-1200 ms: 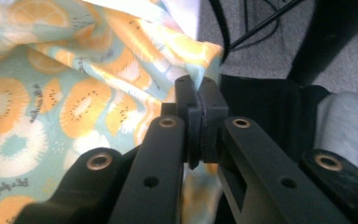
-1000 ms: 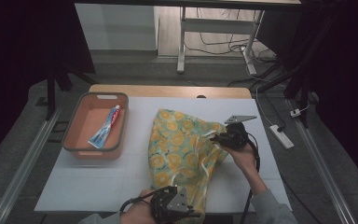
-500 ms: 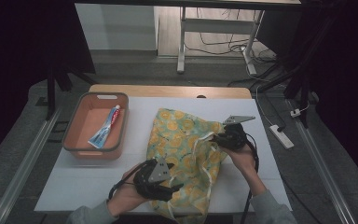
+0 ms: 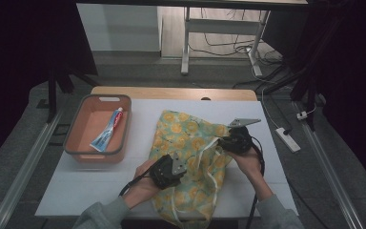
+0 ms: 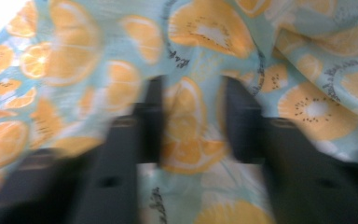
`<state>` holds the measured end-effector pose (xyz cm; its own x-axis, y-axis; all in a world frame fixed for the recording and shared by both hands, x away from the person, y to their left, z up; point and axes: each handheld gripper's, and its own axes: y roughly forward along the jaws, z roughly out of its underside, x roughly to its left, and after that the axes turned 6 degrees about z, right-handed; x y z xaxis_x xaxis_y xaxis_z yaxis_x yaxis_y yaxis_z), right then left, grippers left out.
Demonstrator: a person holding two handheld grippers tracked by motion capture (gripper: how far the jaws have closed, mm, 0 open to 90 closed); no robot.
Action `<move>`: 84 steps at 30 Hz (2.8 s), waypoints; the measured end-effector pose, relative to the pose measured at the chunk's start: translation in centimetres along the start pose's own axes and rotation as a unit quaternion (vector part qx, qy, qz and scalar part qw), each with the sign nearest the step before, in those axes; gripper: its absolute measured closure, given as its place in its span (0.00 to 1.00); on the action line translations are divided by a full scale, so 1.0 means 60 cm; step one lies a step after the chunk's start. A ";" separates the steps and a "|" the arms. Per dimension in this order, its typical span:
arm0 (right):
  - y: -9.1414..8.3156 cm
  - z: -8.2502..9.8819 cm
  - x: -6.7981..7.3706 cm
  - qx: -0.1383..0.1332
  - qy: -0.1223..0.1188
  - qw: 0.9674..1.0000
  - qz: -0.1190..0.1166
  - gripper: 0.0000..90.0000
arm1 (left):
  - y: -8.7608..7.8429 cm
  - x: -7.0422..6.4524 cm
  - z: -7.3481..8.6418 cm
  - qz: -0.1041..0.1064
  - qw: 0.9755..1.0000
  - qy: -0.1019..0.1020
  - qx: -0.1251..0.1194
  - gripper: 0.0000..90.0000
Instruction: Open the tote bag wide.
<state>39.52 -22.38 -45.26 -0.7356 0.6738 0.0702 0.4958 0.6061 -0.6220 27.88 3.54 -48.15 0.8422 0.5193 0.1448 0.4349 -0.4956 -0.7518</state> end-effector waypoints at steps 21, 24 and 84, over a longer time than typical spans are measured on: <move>-0.071 -0.015 0.046 0.011 -0.068 0.996 -0.054 0.97 | -0.074 0.152 0.010 0.006 0.986 -0.136 -0.092 0.98; -0.054 -0.006 0.037 0.028 -0.057 0.996 -0.064 0.97 | -0.048 0.164 0.006 -0.005 0.987 -0.141 -0.073 0.98; -0.031 -0.105 0.153 -0.010 -0.134 0.983 -0.126 0.99 | -0.051 0.163 -0.017 0.031 0.983 -0.130 -0.124 0.94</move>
<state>34.73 -14.65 -38.57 -0.9304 0.3665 0.0108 0.2885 0.7498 -0.5954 35.12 9.43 -43.81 0.7740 0.6268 -0.0897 0.4762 -0.6696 -0.5700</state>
